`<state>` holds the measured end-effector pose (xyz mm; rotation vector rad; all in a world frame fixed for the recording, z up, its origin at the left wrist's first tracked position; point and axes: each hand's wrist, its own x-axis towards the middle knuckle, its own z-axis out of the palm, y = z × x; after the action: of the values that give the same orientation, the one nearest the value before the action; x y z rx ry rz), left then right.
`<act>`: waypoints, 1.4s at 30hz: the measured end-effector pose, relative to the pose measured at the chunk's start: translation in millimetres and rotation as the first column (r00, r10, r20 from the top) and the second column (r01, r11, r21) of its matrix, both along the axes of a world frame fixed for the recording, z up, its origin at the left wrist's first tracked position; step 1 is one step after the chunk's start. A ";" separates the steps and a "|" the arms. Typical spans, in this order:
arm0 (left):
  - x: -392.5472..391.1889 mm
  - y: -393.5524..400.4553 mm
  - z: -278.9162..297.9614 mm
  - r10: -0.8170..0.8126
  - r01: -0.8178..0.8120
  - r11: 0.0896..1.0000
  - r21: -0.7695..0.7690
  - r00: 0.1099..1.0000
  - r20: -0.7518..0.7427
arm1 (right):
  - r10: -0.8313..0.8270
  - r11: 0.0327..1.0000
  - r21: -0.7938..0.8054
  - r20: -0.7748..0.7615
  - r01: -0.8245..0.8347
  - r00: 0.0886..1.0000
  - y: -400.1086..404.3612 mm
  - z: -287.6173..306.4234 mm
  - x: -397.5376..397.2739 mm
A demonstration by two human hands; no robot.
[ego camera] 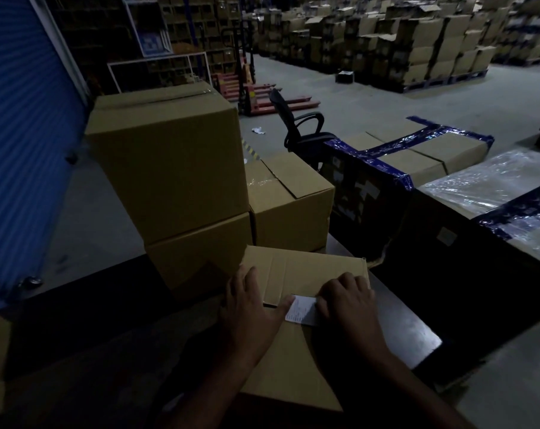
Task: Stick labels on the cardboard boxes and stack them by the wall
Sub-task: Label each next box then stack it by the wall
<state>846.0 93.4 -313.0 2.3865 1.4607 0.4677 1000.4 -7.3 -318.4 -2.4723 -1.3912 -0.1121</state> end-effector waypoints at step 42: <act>-1.2 4.3 1.1 -0.008 0.014 0.997 -0.082 0.997 0.075 | 0.089 0.991 -0.006 -0.729 -0.136 0.678 32.1 49.4 7.1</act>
<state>844.8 97.7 -311.9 2.2868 1.4064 0.4790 1007.5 24.8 -269.0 -2.0595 -1.1586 0.8713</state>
